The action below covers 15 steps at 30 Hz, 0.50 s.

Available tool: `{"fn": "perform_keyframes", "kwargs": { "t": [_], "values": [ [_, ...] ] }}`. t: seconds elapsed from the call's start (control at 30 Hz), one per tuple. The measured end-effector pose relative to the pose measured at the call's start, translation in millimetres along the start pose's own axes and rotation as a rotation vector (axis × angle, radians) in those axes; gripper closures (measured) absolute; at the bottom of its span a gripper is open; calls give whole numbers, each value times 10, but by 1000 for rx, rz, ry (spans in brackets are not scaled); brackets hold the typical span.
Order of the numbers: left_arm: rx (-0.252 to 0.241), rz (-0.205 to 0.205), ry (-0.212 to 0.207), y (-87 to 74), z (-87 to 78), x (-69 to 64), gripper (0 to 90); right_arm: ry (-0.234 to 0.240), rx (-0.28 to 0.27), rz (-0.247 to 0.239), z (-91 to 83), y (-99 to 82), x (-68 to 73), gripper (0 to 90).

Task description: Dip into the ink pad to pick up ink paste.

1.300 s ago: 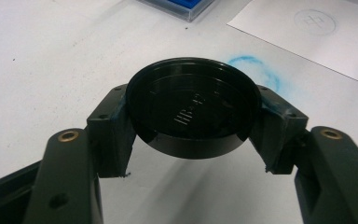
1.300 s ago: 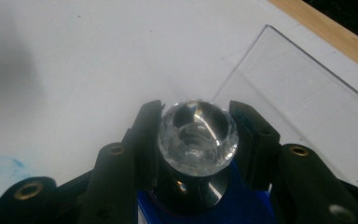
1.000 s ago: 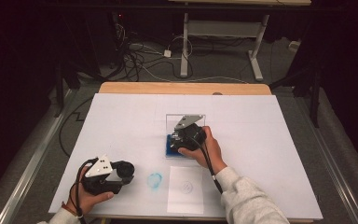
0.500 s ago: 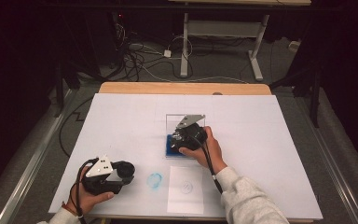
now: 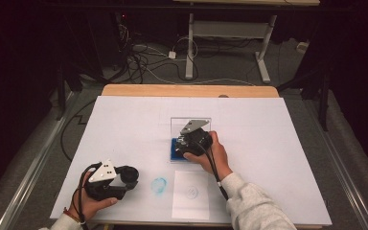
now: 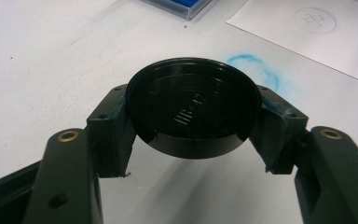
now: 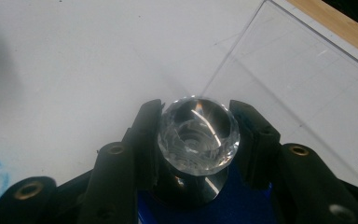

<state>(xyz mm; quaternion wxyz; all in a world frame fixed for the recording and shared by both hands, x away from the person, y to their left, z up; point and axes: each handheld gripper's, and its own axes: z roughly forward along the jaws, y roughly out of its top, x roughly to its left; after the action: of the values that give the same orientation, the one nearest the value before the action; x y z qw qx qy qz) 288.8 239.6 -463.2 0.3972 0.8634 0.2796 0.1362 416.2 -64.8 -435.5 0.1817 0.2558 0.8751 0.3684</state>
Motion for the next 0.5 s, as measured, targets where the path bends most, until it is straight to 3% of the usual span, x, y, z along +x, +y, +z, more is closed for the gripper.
{"fn": "perform_keyframes", "kwargs": {
  "t": [0.03, 0.4, 0.43, 0.5],
  "values": [
    [6, 15, 3, 3, -5, 13, 365, -2, 1, 2, 1, 0, 0, 570],
    [3, 0, 0, 0, 7, 5, 365, -18, 21, 5, 19, 26, 10, 571],
    [7, 13, 4, 3, 3, 15, 365, -20, 21, 0, 17, 24, 15, 570],
    [2, -2, -1, -1, 8, 4, 366, -35, 20, -6, 10, 15, 46, 570]
  ]
}}
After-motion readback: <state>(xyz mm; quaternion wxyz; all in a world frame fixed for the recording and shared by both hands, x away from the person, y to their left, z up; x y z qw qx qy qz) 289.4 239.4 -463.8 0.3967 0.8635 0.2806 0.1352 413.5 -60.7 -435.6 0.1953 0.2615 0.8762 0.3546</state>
